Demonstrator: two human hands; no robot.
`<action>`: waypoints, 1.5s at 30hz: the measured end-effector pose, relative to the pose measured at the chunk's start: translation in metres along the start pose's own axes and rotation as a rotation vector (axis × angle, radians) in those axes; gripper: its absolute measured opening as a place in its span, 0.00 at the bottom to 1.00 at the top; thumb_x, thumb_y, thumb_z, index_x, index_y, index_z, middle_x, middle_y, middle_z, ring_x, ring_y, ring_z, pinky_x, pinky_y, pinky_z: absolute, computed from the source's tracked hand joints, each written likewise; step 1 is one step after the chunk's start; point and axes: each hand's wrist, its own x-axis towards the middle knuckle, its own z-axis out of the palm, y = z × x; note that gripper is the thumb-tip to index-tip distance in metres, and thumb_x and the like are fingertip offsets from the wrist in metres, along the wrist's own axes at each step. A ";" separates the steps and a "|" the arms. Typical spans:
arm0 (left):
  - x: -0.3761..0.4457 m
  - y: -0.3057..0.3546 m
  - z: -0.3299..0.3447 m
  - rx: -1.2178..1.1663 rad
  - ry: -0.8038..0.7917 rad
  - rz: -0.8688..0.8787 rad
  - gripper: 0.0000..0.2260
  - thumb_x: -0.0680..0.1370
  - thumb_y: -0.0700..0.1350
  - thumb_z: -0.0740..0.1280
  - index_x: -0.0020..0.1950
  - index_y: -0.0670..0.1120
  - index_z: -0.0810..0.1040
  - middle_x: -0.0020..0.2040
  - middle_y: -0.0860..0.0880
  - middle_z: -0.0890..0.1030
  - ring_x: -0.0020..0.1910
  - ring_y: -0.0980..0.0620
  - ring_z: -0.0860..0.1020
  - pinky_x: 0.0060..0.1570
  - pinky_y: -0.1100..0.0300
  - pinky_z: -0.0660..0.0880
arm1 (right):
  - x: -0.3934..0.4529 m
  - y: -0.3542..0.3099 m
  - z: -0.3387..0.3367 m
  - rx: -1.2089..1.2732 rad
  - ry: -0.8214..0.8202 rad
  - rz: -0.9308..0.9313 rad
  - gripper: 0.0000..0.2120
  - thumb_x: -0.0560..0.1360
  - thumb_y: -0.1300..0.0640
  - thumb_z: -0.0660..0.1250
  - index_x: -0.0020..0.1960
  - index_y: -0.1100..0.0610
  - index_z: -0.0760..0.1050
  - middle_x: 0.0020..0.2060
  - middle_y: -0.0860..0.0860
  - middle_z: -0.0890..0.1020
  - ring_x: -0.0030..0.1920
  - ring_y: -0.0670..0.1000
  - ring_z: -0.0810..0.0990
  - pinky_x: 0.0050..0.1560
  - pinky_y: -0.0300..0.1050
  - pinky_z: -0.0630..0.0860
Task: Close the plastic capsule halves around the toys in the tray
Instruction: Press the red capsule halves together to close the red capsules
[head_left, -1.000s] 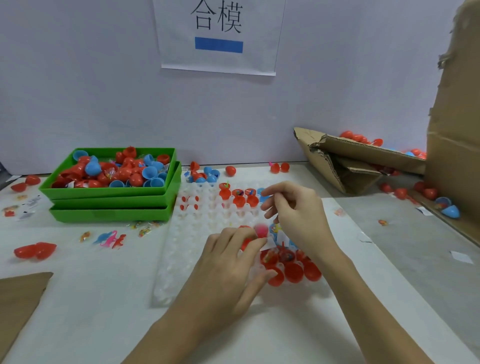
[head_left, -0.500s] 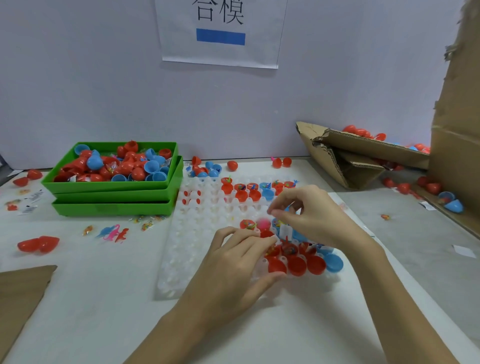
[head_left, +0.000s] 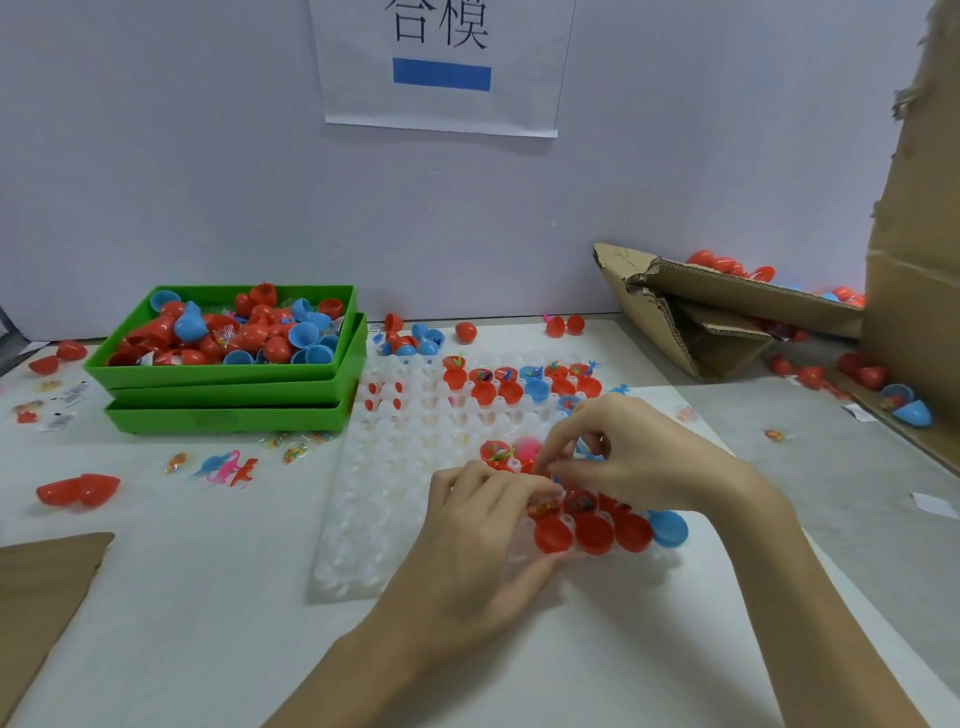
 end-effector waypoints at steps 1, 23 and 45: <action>0.000 0.001 0.000 -0.022 0.021 -0.011 0.16 0.79 0.57 0.70 0.64 0.52 0.79 0.57 0.62 0.80 0.57 0.57 0.75 0.62 0.58 0.63 | 0.001 0.001 0.000 0.012 0.030 -0.012 0.12 0.78 0.54 0.72 0.42 0.36 0.83 0.40 0.33 0.82 0.44 0.43 0.77 0.37 0.39 0.73; 0.001 0.005 -0.006 -0.200 0.106 -0.078 0.06 0.79 0.44 0.74 0.55 0.47 0.83 0.49 0.57 0.82 0.49 0.58 0.78 0.51 0.65 0.75 | -0.009 -0.003 -0.010 0.058 -0.100 -0.076 0.10 0.77 0.51 0.74 0.43 0.35 0.83 0.39 0.26 0.79 0.46 0.33 0.74 0.43 0.26 0.70; 0.005 -0.020 -0.040 -0.318 0.138 -0.189 0.06 0.79 0.38 0.73 0.53 0.47 0.85 0.48 0.55 0.84 0.50 0.51 0.82 0.51 0.58 0.78 | 0.006 -0.008 0.010 0.152 0.163 -0.132 0.08 0.79 0.57 0.71 0.51 0.43 0.85 0.41 0.37 0.84 0.47 0.40 0.81 0.44 0.32 0.79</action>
